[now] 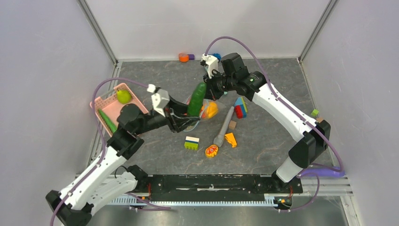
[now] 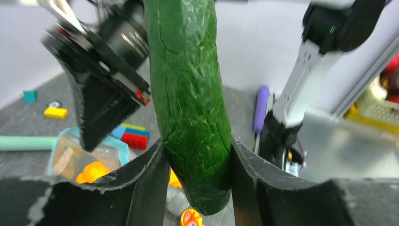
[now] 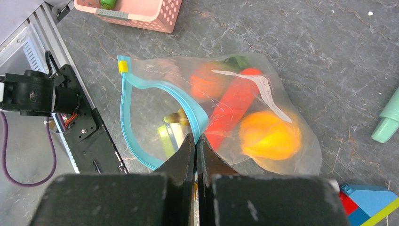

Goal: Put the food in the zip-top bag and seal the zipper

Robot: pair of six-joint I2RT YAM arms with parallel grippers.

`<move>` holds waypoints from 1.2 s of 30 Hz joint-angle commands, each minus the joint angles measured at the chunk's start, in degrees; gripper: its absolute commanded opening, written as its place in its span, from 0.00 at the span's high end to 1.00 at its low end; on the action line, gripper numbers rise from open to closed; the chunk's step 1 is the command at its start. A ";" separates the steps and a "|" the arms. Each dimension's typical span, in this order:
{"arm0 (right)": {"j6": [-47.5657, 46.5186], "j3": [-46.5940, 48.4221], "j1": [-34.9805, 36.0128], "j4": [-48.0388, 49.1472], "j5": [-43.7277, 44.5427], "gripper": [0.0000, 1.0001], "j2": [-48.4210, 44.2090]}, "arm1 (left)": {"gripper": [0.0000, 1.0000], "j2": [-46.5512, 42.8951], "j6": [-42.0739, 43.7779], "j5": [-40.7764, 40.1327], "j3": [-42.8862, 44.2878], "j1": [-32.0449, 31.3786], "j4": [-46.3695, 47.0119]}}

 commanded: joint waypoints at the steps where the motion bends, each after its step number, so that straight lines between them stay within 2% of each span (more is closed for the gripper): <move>1: 0.60 1.41 0.25 2.44 -1.93 1.00 -1.80 | 0.98 4.64 15.81 -3.99 1.55 -4.10 -11.87; 5: 0.13 1.11 0.25 2.46 -1.91 1.00 -2.44 | 0.98 6.40 16.51 -12.35 -0.09 -4.19 -15.06; 10: 0.09 1.14 0.26 2.58 -3.83 1.00 -2.17 | 0.98 5.89 16.45 -21.35 -4.41 -4.28 -13.13; 23: -0.29 1.13 0.29 2.55 -6.22 1.00 -2.34 | 0.98 9.42 20.10 -34.27 -7.07 -4.27 -14.44; 27: -0.53 0.98 0.28 2.54 -6.21 1.00 -2.45 | 0.83 7.46 20.34 -38.38 -8.70 -4.27 -14.46; 31: -0.55 1.05 0.25 2.54 -6.30 1.00 -2.46 | 0.60 5.59 20.07 -36.95 -9.47 -4.26 -15.32; 36: -0.49 1.02 0.26 2.55 -6.47 1.00 -2.42 | 0.39 5.21 19.76 -35.03 -9.18 -4.28 -16.35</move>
